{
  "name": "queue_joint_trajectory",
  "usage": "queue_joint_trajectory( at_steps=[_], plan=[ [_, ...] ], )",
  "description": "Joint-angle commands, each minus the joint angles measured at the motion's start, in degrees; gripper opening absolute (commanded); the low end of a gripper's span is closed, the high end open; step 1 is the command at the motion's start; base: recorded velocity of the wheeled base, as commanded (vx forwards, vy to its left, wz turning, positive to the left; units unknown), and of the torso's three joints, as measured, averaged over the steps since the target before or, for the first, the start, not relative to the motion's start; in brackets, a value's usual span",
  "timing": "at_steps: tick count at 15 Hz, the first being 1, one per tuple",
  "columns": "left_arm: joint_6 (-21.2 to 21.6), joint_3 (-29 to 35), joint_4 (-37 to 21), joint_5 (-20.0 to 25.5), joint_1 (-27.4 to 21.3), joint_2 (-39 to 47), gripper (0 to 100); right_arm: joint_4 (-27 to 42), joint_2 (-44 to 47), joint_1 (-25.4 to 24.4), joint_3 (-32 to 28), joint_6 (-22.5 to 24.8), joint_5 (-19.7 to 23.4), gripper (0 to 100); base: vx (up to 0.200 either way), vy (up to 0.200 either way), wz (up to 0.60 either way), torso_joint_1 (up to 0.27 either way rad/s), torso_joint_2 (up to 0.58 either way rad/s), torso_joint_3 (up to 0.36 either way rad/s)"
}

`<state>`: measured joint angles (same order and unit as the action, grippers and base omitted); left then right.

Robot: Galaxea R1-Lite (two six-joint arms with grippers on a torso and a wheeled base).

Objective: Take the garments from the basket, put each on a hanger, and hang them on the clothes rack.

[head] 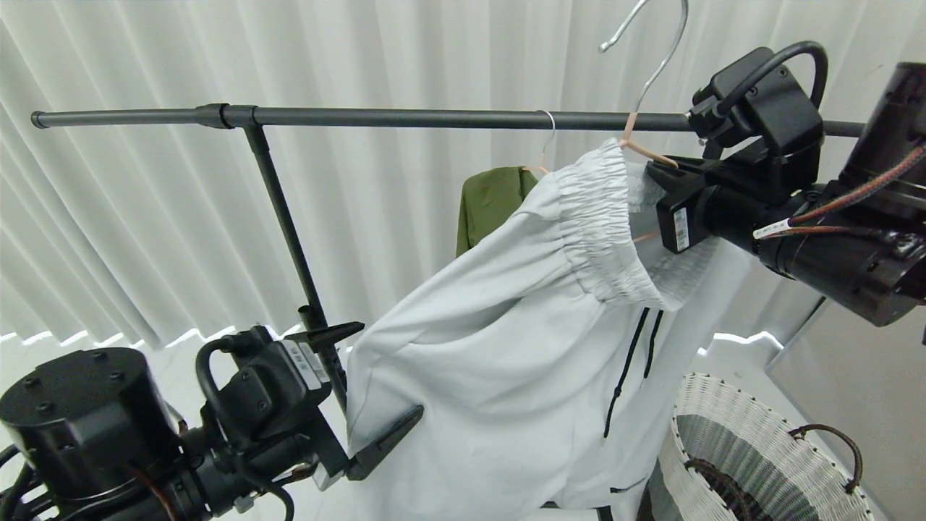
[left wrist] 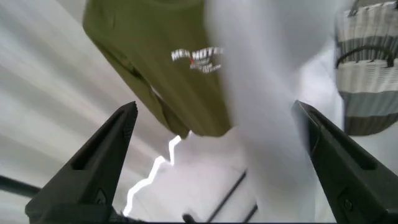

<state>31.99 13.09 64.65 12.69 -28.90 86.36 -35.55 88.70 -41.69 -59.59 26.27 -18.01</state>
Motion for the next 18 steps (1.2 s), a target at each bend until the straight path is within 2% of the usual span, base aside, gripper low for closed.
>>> queue_joint_trajectory(
  at_steps=[1,4,5,7,10,14,15,17,18],
  plan=[
    [-0.4,0.5,0.0,0.1,1.4,3.3,0,0.0,0.0,-0.7,-0.1,0.0,0.0,0,0.000,0.000,0.00,0.000,0.00,0.000],
    [-0.3,-0.3,0.1,0.0,4.2,2.9,0,0.0,-0.1,0.2,0.1,0.0,0.0,0,0.000,0.000,0.00,0.000,0.00,0.000],
    [-0.3,-1.5,0.1,0.0,7.0,2.6,0,0.0,-0.1,1.1,0.1,0.3,-0.7,0,0.000,0.000,0.00,0.000,0.00,0.000],
    [-0.1,-4.4,1.1,0.0,12.5,1.6,0,0.0,0.1,1.9,0.1,0.4,-5.0,0,0.000,0.000,0.00,0.000,0.00,0.000],
    [0.4,-5.9,1.7,0.0,17.5,1.5,0,0.0,0.2,2.1,0.3,0.4,-5.7,0,0.000,0.000,0.00,0.000,0.00,0.000],
    [0.6,-5.8,3.3,0.1,16.0,1.4,0,0.0,0.5,2.1,0.3,0.4,-5.7,0,0.000,0.000,0.00,0.000,0.00,0.000],
    [0.7,-5.9,3.7,0.1,15.6,1.4,100,0.0,0.8,2.0,0.2,0.4,-5.7,0,0.000,0.000,0.00,0.000,0.00,0.000],
    [1.3,-6.0,3.7,0.1,15.6,1.4,100,0.0,0.9,2.1,-0.1,0.4,-6.4,0,0.000,0.000,0.00,0.000,0.00,0.000],
    [1.3,-6.1,3.8,0.1,15.6,1.2,100,0.0,0.9,2.4,0.1,0.7,-8.3,0,0.000,0.000,0.00,0.000,0.00,0.000]
  ],
)
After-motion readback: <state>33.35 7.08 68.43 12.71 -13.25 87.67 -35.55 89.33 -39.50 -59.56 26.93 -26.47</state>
